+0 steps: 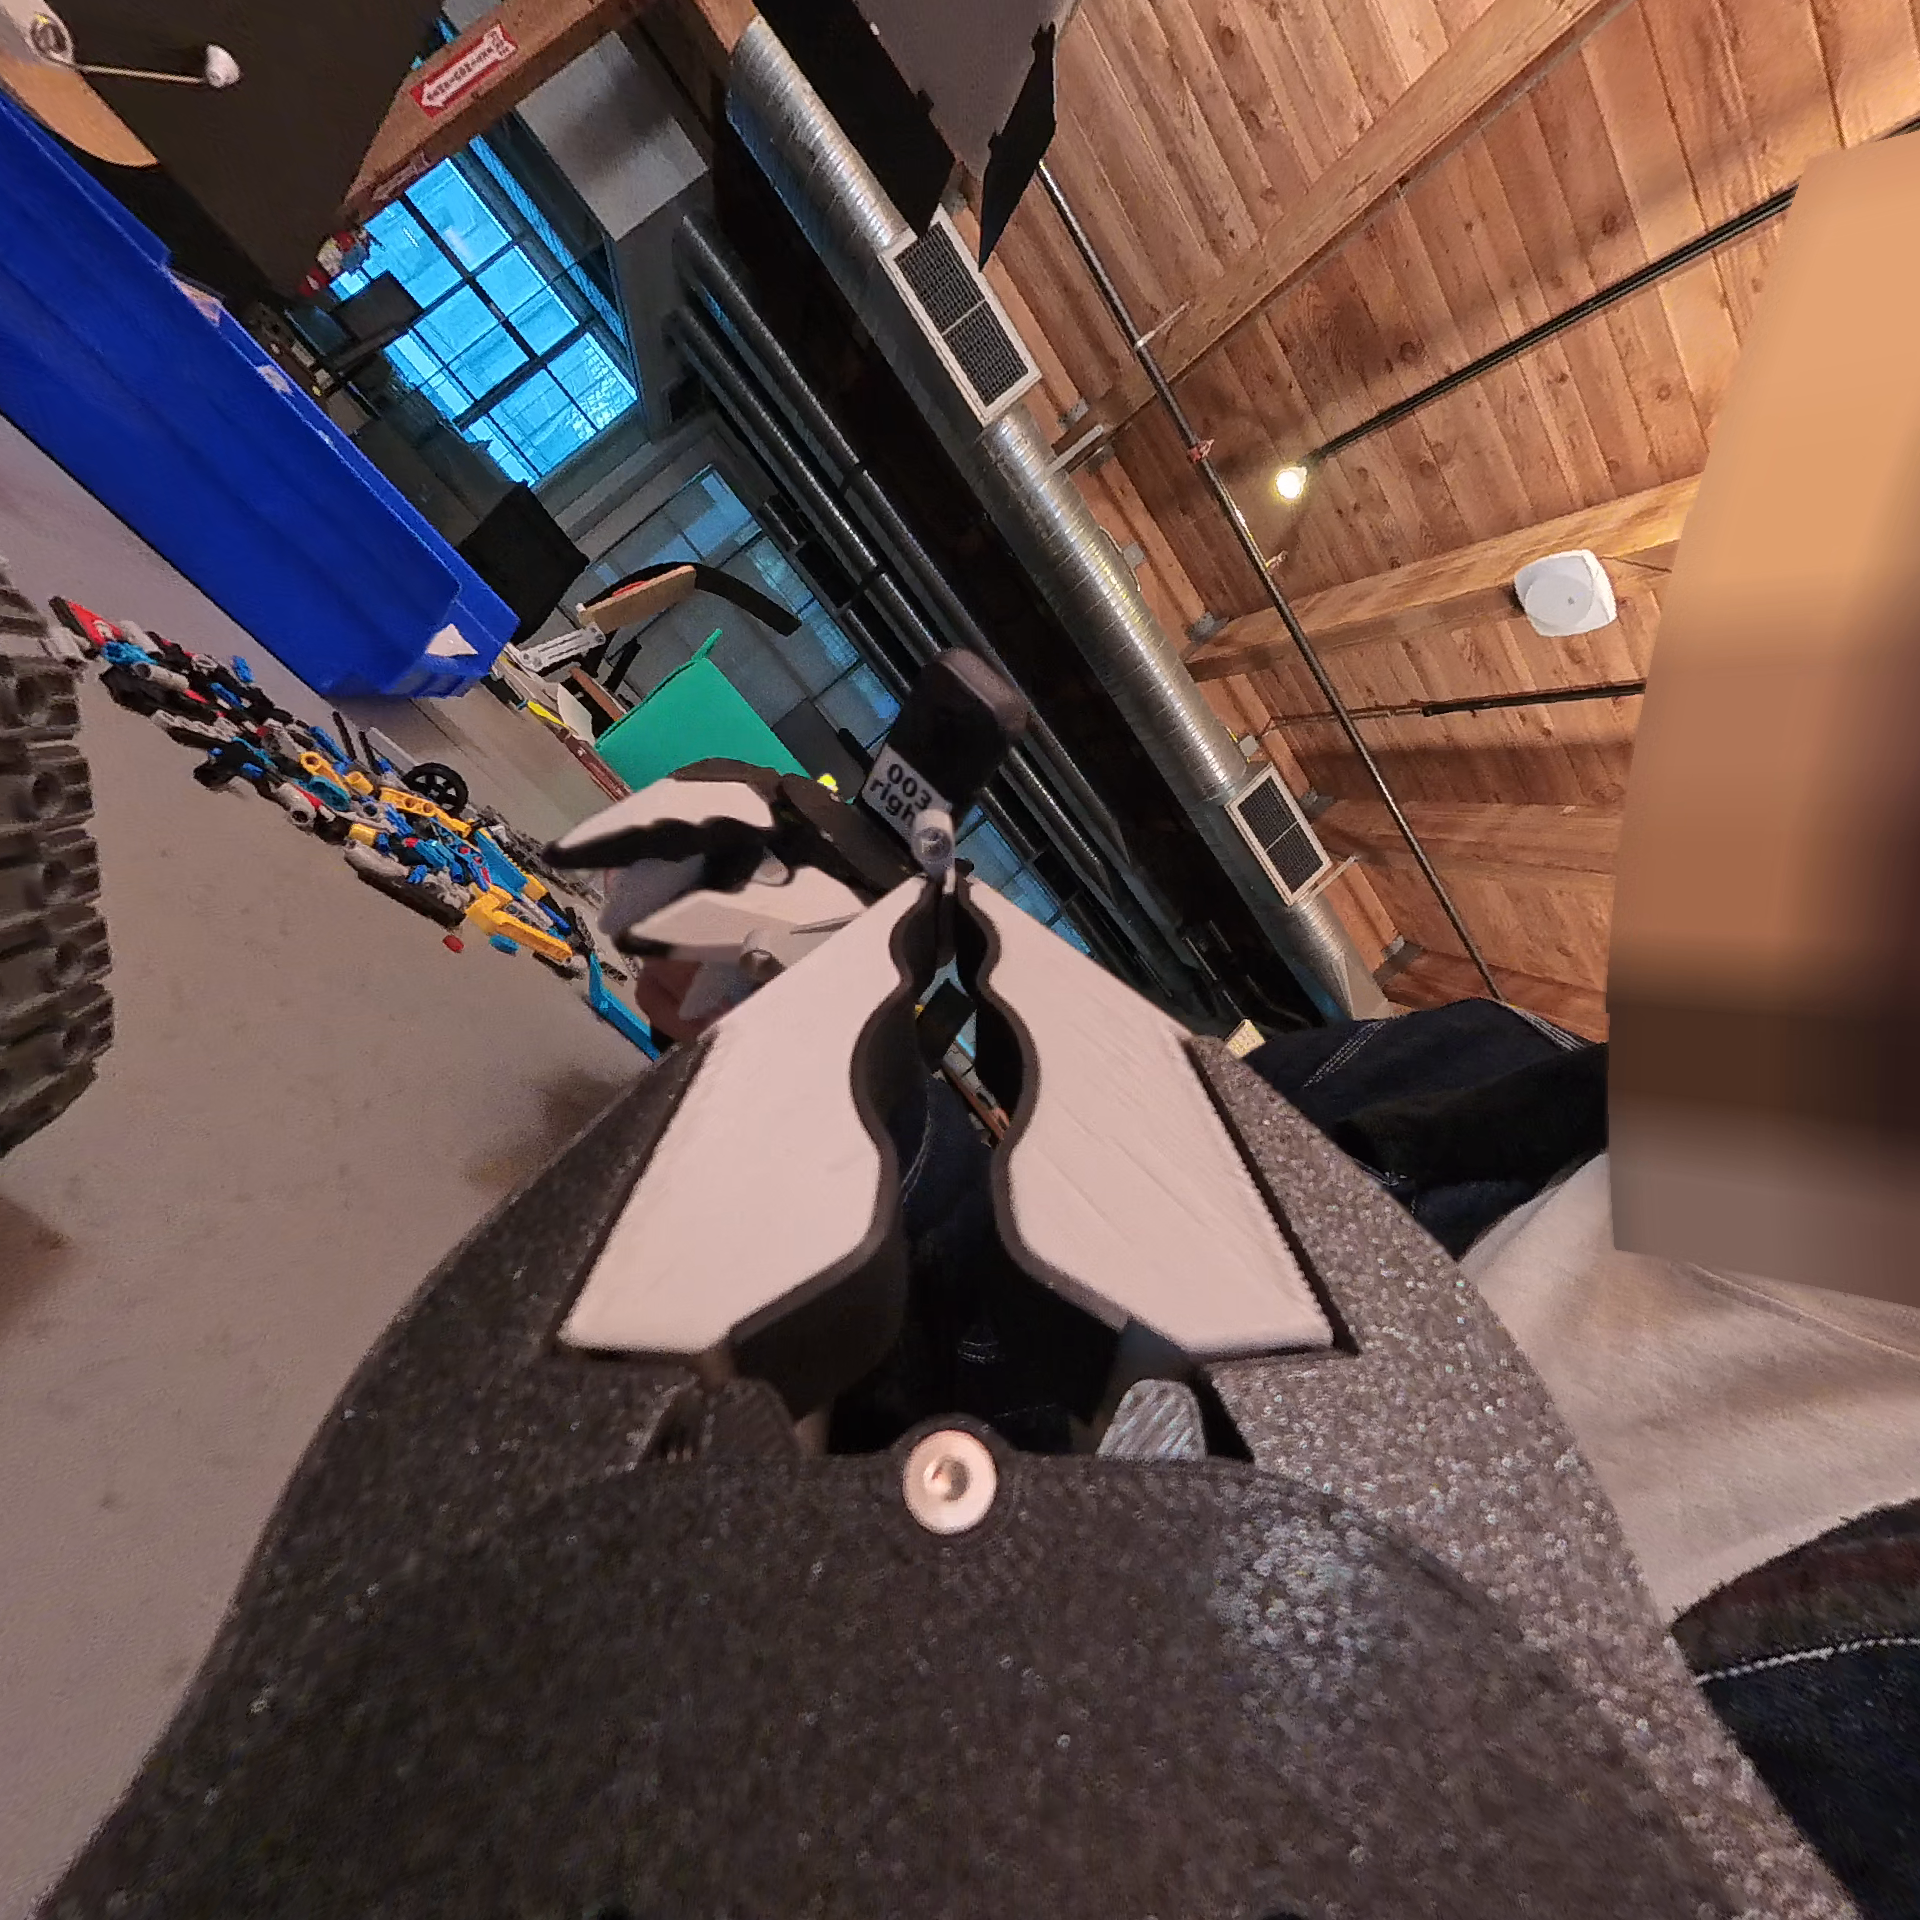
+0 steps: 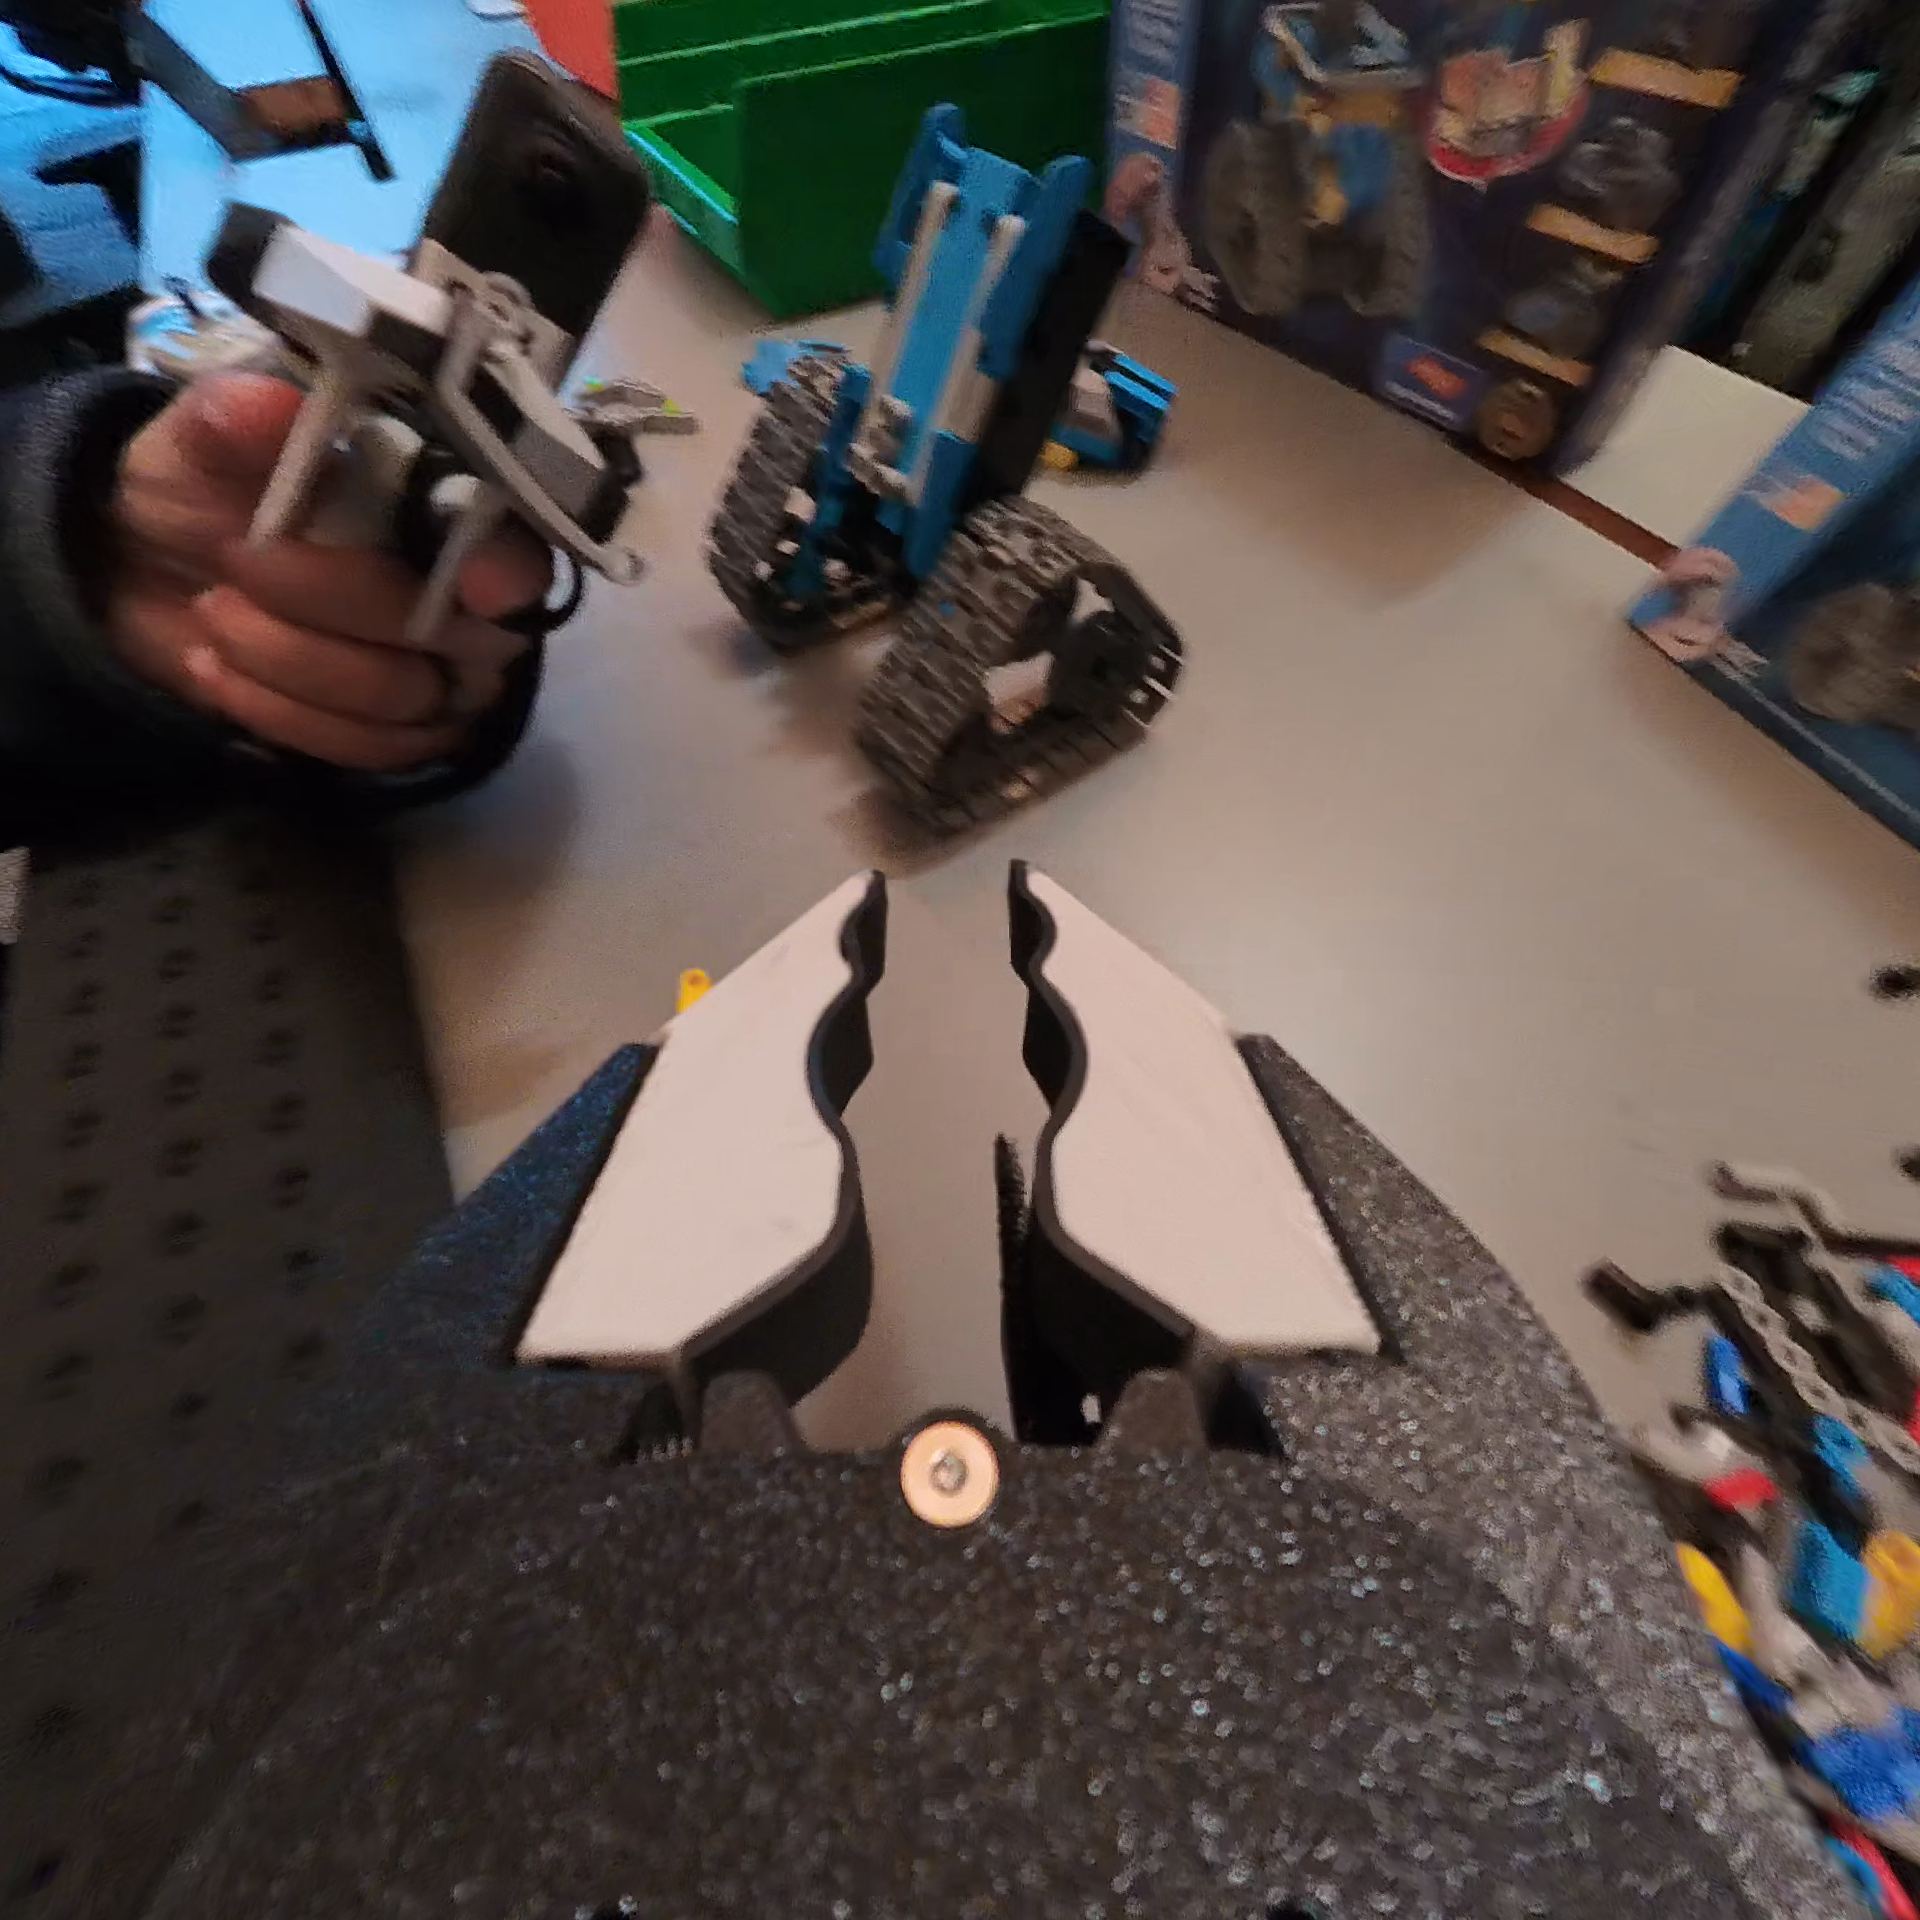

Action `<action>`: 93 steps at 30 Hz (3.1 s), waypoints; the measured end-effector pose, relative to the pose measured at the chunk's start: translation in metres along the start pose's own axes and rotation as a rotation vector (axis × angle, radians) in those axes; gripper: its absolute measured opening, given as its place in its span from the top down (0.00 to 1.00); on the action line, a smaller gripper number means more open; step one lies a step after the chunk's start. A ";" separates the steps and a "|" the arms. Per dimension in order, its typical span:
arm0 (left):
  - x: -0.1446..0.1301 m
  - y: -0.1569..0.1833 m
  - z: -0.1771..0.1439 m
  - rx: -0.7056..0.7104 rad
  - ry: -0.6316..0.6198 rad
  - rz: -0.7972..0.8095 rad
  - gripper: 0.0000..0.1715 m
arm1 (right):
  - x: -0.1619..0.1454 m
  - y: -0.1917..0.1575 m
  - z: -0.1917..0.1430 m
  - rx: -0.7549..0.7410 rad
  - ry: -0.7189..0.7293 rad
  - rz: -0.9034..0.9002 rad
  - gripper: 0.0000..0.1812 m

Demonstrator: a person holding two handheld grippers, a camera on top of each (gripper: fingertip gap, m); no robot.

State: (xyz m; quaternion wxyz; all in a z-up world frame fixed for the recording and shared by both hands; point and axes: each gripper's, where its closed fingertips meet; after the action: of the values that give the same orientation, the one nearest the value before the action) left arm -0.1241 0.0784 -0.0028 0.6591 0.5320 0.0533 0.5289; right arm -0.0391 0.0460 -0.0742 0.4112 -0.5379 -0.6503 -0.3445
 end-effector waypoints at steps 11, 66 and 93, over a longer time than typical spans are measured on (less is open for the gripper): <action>-0.007 -0.009 0.004 0.023 -0.029 -0.030 1.00 | -0.048 0.103 -0.110 -0.314 -0.061 0.125 0.95; -0.095 -0.090 -0.023 0.544 -0.948 0.807 0.87 | -0.063 -0.010 -0.084 0.052 -0.162 0.241 0.91; 0.001 -0.080 -0.064 0.917 -0.389 0.892 0.94 | -0.106 0.171 -0.127 -0.836 -0.155 0.383 0.97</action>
State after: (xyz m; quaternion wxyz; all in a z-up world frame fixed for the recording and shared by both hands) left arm -0.1129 0.1302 -0.0905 0.0819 0.8149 -0.0723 0.5692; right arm 0.1583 -0.0798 -0.1149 0.1657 -0.7920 -0.3733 -0.4539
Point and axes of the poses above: each gripper's, where its closed fingertips meet, z out along the fingers, x out of its top, y = z × x across the jaws, and after that the axes turned 2 degrees about -z, right-handed
